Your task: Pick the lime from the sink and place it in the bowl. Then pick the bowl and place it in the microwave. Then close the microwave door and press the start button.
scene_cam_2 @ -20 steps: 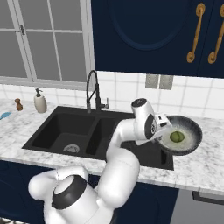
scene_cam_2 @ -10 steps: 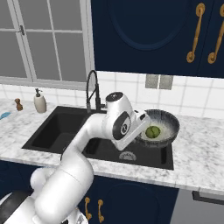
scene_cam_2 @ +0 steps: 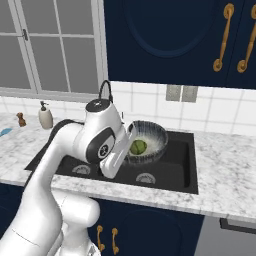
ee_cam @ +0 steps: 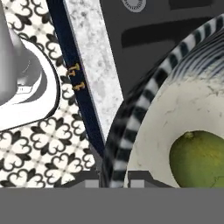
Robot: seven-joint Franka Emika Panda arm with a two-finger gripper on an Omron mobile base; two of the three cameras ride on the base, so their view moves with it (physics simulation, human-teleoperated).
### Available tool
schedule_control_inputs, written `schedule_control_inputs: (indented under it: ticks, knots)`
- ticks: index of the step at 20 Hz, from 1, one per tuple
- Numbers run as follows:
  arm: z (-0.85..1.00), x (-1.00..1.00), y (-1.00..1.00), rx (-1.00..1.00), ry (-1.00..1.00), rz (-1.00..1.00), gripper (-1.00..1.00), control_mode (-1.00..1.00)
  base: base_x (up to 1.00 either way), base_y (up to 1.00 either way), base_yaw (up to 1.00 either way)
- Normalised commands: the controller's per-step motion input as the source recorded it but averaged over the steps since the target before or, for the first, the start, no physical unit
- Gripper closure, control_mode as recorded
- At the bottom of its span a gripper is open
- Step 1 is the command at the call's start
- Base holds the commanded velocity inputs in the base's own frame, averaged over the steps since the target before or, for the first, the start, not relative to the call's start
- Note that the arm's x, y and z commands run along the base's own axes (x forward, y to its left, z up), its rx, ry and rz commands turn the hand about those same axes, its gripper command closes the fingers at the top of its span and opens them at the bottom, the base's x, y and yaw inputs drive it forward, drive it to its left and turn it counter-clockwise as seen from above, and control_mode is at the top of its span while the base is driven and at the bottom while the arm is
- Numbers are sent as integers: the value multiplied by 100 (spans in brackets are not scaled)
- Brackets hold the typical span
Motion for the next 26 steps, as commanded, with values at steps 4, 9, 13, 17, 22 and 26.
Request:
schedule_control_inputs:
  ticks: [4, 9, 13, 17, 22, 26]
  knots:
    - [53, -51, 88, 0, -10, 18, 100, -100, 0, 0, 0]
    - [64, -43, 50, 0, -1, 0, 100, -100, 0, 0, 0]
    - [46, -38, 21, 0, 5, 0, 100, -100, 0, 0, 0]
    - [19, -48, 39, 2, 8, 0, 100, -100, 0, 0, 0]
    - [0, 0, 0, 0, 0, 0, 100, 100, -11, -6, -7]
    - [0, 0, 0, 0, 0, 0, 100, 100, -29, -59, -45]
